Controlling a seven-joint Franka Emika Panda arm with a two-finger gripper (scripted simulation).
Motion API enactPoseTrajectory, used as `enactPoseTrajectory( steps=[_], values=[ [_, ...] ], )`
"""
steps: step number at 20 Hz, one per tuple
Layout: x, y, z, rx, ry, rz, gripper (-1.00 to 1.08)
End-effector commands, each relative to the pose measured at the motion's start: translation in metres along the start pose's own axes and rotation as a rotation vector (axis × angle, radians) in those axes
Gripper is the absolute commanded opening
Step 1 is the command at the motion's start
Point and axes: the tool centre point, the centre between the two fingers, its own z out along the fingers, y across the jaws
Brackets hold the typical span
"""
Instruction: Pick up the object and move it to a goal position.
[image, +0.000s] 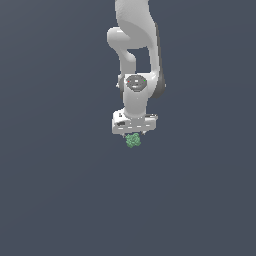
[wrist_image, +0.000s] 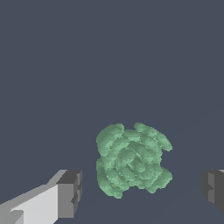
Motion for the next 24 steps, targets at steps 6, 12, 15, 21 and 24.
enactPoseTrajectory(
  steps=[6, 12, 15, 21, 24],
  values=[
    [-0.002, 0.0, 0.026, 0.0, 0.0, -0.001, 1.0],
    [-0.002, -0.001, 0.047, 0.001, 0.0, -0.001, 1.0],
    [-0.002, -0.001, 0.05, 0.001, 0.0, -0.001, 1.0],
    [-0.002, -0.001, 0.05, 0.001, 0.0, -0.001, -1.0],
    [-0.002, -0.001, 0.05, 0.001, 0.0, -0.001, -1.0]
  ],
)
